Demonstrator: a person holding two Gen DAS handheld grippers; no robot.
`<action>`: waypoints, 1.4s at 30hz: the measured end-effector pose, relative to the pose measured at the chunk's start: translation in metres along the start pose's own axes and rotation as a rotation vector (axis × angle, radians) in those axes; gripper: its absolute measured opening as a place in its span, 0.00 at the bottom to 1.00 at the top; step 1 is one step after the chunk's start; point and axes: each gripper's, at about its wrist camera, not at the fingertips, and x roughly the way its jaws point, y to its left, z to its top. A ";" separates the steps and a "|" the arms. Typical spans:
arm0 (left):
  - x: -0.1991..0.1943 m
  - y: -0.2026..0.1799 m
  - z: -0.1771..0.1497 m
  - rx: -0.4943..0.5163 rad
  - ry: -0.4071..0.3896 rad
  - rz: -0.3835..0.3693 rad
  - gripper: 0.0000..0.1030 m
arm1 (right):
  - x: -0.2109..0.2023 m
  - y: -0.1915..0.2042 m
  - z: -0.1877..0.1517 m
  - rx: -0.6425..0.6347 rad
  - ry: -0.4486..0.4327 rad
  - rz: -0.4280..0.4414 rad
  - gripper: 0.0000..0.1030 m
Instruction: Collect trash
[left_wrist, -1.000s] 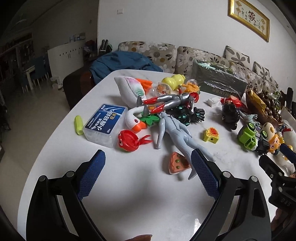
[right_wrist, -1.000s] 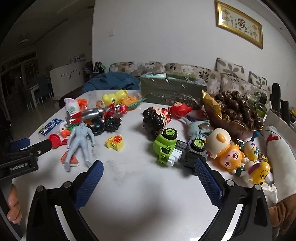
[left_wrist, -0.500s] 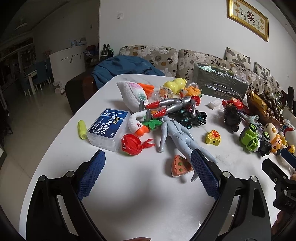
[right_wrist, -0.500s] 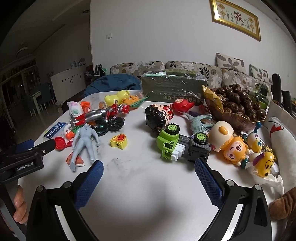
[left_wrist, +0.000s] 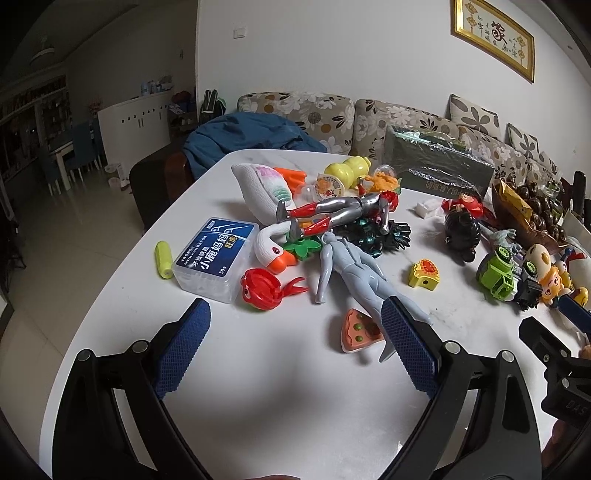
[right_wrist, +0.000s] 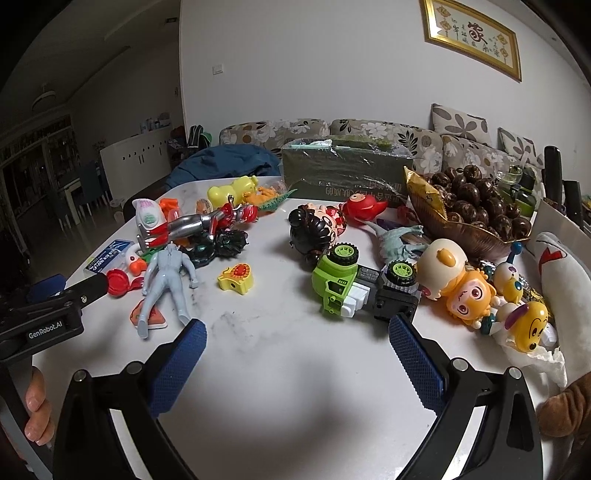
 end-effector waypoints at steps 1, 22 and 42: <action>0.000 0.000 0.000 0.001 0.001 0.000 0.89 | 0.000 0.000 0.000 -0.001 0.001 0.000 0.95; 0.001 -0.001 -0.001 0.002 0.006 0.002 0.89 | 0.001 -0.003 -0.001 0.025 0.007 -0.021 0.95; 0.001 -0.001 -0.003 -0.002 0.001 0.010 0.89 | 0.003 -0.002 -0.001 0.020 0.015 -0.023 0.95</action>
